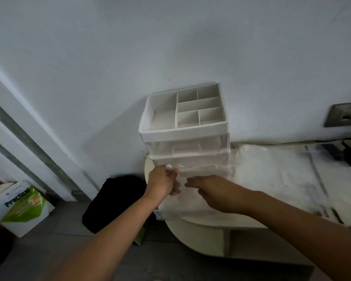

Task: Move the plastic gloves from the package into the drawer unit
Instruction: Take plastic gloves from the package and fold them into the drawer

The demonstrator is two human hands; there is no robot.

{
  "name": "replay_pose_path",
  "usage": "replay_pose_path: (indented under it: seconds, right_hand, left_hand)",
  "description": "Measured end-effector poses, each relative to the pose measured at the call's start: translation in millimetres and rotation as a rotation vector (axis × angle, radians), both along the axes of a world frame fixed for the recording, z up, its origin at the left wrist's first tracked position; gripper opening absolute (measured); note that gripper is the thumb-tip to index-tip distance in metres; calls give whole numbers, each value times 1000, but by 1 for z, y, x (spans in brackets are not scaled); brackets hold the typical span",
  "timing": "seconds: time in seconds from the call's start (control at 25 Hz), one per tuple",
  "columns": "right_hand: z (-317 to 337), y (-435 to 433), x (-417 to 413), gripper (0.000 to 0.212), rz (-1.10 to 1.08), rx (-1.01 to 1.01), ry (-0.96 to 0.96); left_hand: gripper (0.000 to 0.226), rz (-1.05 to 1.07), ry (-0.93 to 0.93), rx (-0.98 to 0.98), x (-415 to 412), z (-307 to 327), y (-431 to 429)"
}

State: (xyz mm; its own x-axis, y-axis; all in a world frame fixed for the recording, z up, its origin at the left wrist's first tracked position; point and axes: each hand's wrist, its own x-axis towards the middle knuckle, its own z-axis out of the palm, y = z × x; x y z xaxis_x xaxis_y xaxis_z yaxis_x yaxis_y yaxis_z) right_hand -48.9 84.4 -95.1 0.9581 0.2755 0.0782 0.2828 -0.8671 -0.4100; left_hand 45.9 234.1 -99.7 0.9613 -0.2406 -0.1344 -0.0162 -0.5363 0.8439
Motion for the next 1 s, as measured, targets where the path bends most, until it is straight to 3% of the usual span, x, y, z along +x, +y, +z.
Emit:
replay_pose_path:
  seconds: [0.2, 0.36, 0.48, 0.56, 0.72, 0.88, 1.0]
  right_hand:
    - [-36, -3, 28, 39, 11, -102, 108]
    - [-46, 2, 36, 37, 60, -130, 140]
    - [-48, 4, 38, 31, 47, -119, 103]
    - [-50, 5, 40, 26, 16, -74, 94]
    - [-46, 8, 41, 30, -41, -20, 75]
    - [-45, 9, 40, 31, -71, -26, 62]
    - [-48, 8, 40, 55, -234, -222, 224]
  left_hand:
    - [18, -69, -134, 219, -2, -2, 7]
    - [29, -145, -495, 790, -5, 14, 14]
    - [29, -163, -652, 745, -14, 29, 4]
    - [24, -263, -610, 698, -18, 24, -7]
    - [23, -462, -417, 790, -12, -12, -15]
    - [43, -507, -231, 839, -1, -29, -15]
    - [75, -547, -95, 919, 4, -31, -16]
